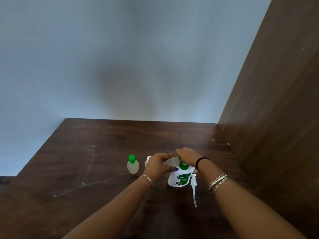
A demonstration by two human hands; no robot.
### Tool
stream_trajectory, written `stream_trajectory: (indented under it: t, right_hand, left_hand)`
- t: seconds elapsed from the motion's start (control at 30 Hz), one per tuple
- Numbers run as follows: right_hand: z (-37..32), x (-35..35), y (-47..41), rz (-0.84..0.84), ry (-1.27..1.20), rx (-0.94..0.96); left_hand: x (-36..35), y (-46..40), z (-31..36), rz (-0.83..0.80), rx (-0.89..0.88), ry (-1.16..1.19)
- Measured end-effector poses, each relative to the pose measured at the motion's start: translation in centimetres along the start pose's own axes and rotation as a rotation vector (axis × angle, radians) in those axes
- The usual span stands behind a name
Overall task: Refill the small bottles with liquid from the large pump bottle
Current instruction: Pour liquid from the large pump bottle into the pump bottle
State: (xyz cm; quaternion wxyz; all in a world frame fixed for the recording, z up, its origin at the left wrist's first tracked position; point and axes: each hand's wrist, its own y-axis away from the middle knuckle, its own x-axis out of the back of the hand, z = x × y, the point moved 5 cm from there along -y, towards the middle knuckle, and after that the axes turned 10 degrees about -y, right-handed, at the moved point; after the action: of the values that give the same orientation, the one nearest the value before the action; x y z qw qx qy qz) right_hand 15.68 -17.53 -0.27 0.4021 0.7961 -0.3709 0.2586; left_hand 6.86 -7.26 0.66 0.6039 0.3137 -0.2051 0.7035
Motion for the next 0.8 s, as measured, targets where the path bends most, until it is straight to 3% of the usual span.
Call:
stream_trajectory:
  t: [0.57,0.8]
  right_hand:
    - [0.07,0.2,0.28,0.087,-0.075,-0.016]
    - [-0.06,0.25,0.39,0.029,-0.041,0.001]
  left_hand:
    - [-0.17,-0.07,-0.41,0.015,0.023,-0.004]
    - [-0.22,-0.2,-0.3,0.013,0.013,0.02]
